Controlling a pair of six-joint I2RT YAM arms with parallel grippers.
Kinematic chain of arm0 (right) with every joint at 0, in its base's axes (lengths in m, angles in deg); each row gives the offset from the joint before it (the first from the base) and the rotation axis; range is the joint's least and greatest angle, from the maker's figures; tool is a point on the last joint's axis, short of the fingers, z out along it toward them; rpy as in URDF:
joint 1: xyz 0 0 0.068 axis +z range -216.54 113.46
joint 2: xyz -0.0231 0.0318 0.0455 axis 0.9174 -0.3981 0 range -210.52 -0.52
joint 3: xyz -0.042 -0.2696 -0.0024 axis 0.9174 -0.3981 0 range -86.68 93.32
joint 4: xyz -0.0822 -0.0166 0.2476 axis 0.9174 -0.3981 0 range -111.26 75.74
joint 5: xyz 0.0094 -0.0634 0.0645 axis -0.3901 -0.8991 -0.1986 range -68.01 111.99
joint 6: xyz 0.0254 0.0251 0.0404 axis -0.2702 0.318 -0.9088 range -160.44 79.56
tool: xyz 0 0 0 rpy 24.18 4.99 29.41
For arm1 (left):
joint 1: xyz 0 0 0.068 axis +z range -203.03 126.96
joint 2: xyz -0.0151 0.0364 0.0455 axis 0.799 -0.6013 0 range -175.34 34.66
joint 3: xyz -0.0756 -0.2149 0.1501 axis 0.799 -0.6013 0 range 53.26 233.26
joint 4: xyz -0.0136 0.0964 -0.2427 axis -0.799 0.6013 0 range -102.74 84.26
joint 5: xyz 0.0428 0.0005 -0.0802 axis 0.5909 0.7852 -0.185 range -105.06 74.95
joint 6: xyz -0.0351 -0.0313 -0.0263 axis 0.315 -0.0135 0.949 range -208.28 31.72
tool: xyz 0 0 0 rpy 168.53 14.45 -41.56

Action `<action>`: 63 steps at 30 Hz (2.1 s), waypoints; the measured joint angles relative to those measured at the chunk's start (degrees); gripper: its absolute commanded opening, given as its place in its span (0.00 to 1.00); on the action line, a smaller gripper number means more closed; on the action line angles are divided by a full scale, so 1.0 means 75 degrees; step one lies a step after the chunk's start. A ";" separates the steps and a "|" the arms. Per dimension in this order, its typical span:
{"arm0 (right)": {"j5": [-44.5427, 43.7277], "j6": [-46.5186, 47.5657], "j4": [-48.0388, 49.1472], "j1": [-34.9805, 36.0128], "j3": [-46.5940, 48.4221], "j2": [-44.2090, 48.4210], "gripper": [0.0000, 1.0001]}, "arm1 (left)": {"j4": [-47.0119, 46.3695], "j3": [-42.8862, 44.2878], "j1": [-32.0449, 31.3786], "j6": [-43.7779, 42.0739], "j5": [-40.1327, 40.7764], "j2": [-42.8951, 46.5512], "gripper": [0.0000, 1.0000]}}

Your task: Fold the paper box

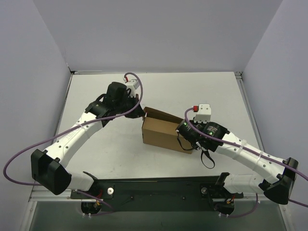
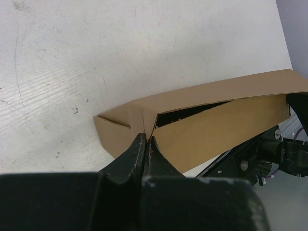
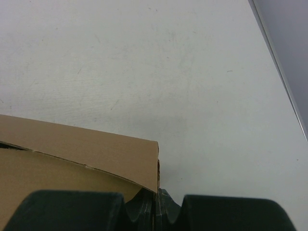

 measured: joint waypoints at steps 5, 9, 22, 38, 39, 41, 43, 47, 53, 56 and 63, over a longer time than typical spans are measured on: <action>-0.0023 -0.0009 0.0000 0.0032 0.0000 -0.0006 0.00 | -0.0163 -0.0163 0.0015 0.0085 0.0003 0.0070 0.00; -0.0064 -0.0015 -0.0017 0.0050 0.0000 -0.0026 0.00 | -0.0210 -0.0166 0.0015 0.0146 0.0003 0.0070 0.00; -0.0216 -0.0020 -0.0198 0.0090 0.0000 -0.0070 0.00 | -0.0449 -0.0175 0.0015 0.0586 -0.0163 0.0070 0.00; -0.0268 -0.0023 -0.0254 0.0111 0.0017 -0.0119 0.00 | -0.0554 -0.0207 0.0015 0.0656 -0.0166 0.0070 0.00; -0.0271 -0.0023 -0.0259 0.0117 0.0017 -0.0122 0.00 | -0.0554 -0.0207 0.0015 0.0662 -0.0169 0.0070 0.00; -0.0283 -0.0023 -0.0268 0.0134 0.0017 -0.0128 0.00 | -0.0554 -0.0204 0.0015 0.0691 -0.0169 0.0070 0.00; -0.0300 -0.0023 -0.0277 0.0140 0.0020 -0.0140 0.00 | -0.0554 -0.0195 0.0015 0.0717 -0.0175 0.0067 0.00; -0.0332 -0.0023 -0.0323 0.0149 0.0023 -0.0152 0.00 | -0.0545 -0.0163 0.0015 0.0726 -0.0207 0.0067 0.00; -0.0224 -0.0029 -0.0361 0.0149 0.0125 -0.0134 0.01 | -0.0414 -0.0163 0.0015 0.0353 -0.0082 0.0050 0.00; -0.0099 -0.0023 -0.0344 0.0149 0.0201 -0.0117 0.13 | -0.0242 -0.0163 0.0015 -0.0009 0.0105 0.0050 0.00; 0.0323 0.0047 -0.0487 0.0154 0.0341 -0.0038 0.29 | -0.0076 -0.0137 -0.0096 -0.0874 0.0420 0.0052 0.00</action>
